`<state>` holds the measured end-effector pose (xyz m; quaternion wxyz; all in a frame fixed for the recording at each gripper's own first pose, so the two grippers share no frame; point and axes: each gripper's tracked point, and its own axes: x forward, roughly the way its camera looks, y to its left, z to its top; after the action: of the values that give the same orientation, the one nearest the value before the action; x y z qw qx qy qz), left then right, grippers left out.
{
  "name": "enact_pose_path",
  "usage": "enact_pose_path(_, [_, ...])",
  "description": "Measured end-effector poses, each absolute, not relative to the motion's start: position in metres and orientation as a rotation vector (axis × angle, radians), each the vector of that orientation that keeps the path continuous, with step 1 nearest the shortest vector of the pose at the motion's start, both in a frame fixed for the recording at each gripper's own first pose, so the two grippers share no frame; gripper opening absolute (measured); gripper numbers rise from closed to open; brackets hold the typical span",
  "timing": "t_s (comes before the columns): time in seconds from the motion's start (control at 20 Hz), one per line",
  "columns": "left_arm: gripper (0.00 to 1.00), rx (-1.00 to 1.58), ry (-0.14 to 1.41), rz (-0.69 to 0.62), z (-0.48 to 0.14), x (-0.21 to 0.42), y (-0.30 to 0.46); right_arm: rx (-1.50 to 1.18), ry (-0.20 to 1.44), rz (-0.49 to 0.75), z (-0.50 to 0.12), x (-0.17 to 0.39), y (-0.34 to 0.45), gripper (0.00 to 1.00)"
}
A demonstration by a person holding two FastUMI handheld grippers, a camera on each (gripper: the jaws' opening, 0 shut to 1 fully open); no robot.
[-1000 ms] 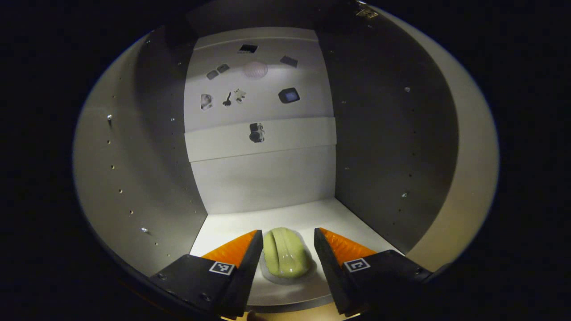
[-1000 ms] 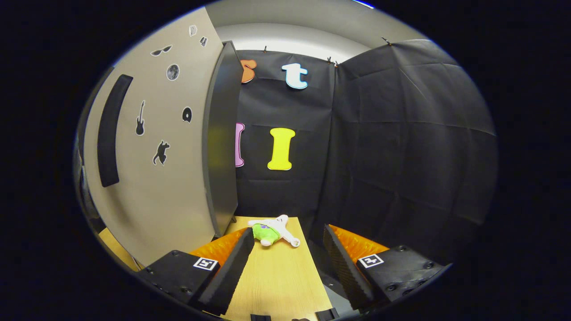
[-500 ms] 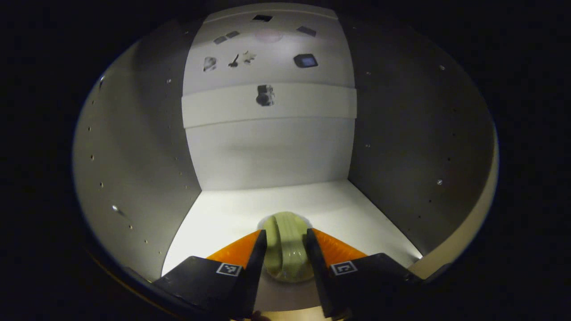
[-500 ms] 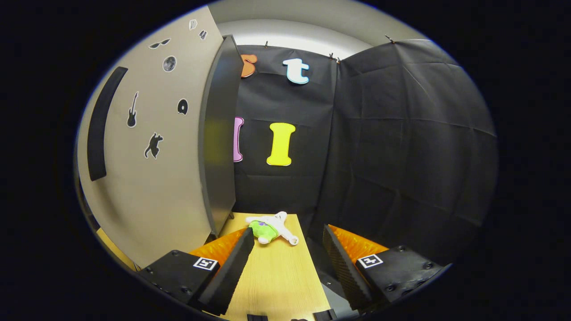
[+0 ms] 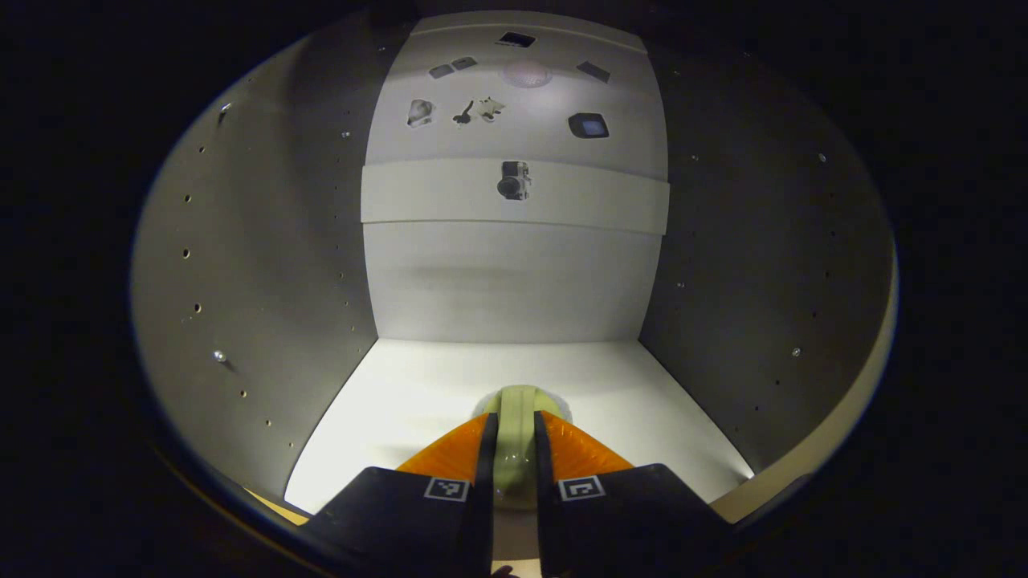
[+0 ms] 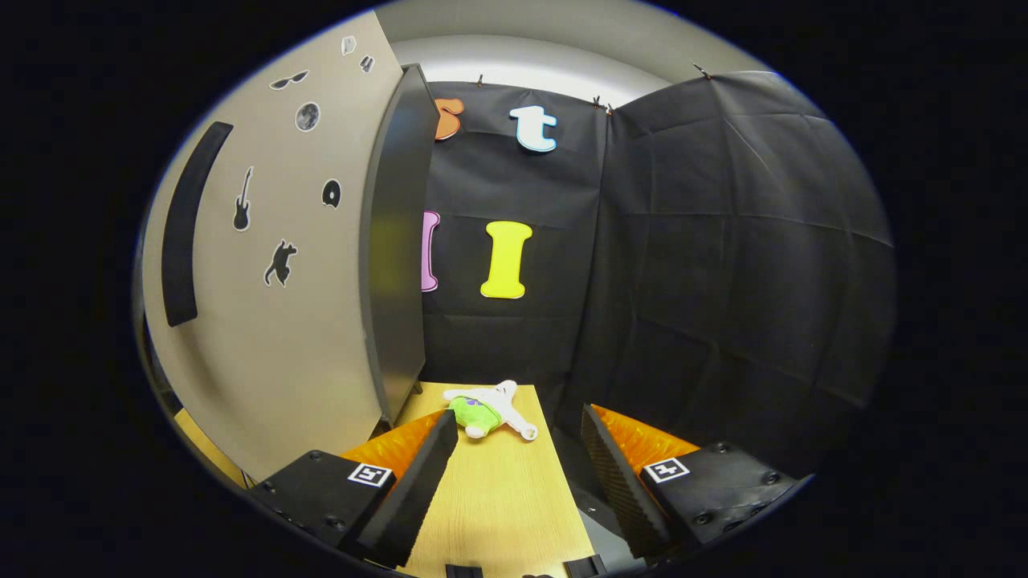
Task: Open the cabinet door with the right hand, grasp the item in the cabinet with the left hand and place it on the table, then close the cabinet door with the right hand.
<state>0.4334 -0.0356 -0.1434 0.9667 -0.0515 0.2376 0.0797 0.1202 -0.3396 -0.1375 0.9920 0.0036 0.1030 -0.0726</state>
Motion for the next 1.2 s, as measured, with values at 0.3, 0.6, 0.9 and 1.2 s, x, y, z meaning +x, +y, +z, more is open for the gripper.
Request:
enact_pose_path(0.3, [0.26,-0.064,0.380,0.147,-0.094,0.404,-0.038,0.010,0.190,-0.113,-0.127,0.110,-0.323,0.98])
enact_pose_path(0.6, [0.26,0.078,0.249,0.134,-0.033,0.335,-0.042,0.012,0.133,-0.032,-0.092,0.090,-0.274,0.98])
enact_pose_path(0.9, [0.25,0.055,0.181,0.081,0.006,0.256,-0.038,0.055,0.046,0.007,-0.055,0.062,-0.235,0.98])
enact_pose_path(1.2, [0.26,0.016,0.126,0.028,0.024,0.164,-0.038,0.084,-0.003,-0.013,-0.029,0.033,-0.210,0.97])
